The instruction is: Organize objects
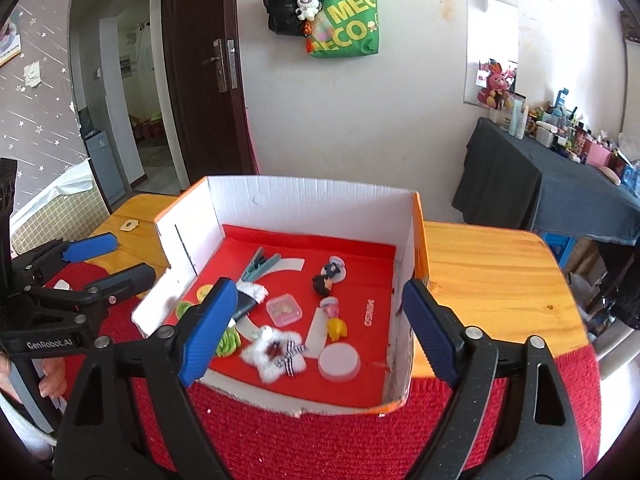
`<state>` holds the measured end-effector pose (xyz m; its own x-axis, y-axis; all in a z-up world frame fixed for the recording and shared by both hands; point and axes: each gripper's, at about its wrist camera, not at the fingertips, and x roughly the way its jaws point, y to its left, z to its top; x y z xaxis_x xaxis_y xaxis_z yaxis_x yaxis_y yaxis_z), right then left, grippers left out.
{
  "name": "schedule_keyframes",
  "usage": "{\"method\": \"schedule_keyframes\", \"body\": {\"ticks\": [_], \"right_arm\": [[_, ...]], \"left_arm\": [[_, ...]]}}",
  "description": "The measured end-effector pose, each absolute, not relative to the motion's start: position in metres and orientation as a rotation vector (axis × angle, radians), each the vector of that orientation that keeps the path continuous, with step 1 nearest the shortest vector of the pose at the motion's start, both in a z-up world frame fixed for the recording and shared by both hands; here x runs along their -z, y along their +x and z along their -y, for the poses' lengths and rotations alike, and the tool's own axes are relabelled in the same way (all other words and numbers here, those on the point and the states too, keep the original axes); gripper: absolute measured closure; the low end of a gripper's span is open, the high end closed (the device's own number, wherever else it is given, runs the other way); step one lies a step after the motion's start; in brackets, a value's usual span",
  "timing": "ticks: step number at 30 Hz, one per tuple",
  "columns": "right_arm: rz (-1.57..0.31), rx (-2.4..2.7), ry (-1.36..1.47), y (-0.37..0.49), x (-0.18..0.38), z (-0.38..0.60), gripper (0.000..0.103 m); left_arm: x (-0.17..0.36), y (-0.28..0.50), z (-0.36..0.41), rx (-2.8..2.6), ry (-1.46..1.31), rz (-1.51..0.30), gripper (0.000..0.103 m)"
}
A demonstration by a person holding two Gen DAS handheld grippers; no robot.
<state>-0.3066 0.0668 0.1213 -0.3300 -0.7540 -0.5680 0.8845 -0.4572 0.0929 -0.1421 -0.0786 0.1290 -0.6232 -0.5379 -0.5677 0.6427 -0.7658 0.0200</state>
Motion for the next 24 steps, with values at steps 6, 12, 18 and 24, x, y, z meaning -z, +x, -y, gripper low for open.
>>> {"method": "schedule_keyframes", "body": {"ticks": [6,12,18,24], "right_arm": [[-0.292,1.999,0.649,-0.302,-0.084,-0.076,0.012],[-0.294,2.018,0.673,-0.305,-0.057,-0.073,0.012],[-0.305,2.060,0.657,-0.305,-0.042,-0.073,0.012],[-0.311,2.080,0.676,-0.307,-0.039,-0.072,0.009]], "left_arm": [[-0.100,-0.138,0.074,2.329,0.726,-0.246,0.009],[-0.080,-0.139,0.074,2.320,0.708,-0.254,0.006],[-0.061,-0.145,0.076,2.282,0.726,-0.192,0.006],[-0.054,-0.148,0.080,2.254,0.741,-0.167,0.006]]}}
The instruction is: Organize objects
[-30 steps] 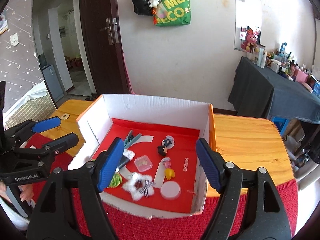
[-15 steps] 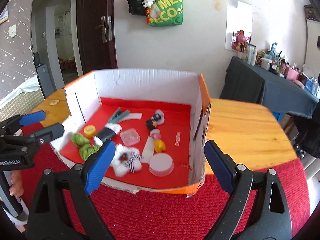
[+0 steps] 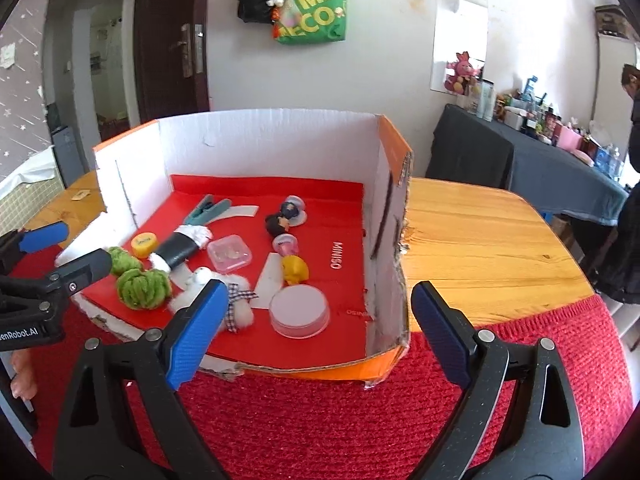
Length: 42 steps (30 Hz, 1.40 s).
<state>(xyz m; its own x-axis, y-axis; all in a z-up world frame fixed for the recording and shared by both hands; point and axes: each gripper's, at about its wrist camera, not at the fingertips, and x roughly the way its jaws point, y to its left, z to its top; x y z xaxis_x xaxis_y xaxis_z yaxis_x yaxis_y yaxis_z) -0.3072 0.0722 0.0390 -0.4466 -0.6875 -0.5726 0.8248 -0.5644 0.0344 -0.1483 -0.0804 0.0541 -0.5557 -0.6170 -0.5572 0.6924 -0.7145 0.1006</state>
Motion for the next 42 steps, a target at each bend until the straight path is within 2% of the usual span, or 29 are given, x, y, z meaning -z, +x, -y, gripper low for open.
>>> {"method": "schedule_keyframes", "body": {"ticks": [9,42], "right_arm": [[-0.328,2.081,0.703,-0.3100,-0.0363,-0.0703,0.009],[-0.318,2.087,0.688,-0.3092,-0.0383,-0.0723,0.006]], "left_arm": [[-0.0477,-0.1488,0.0887,2.231,0.776,-0.216,0.006],[-0.0477,-0.1507,0.0836,2.245,0.782,-0.185,0.006]]}}
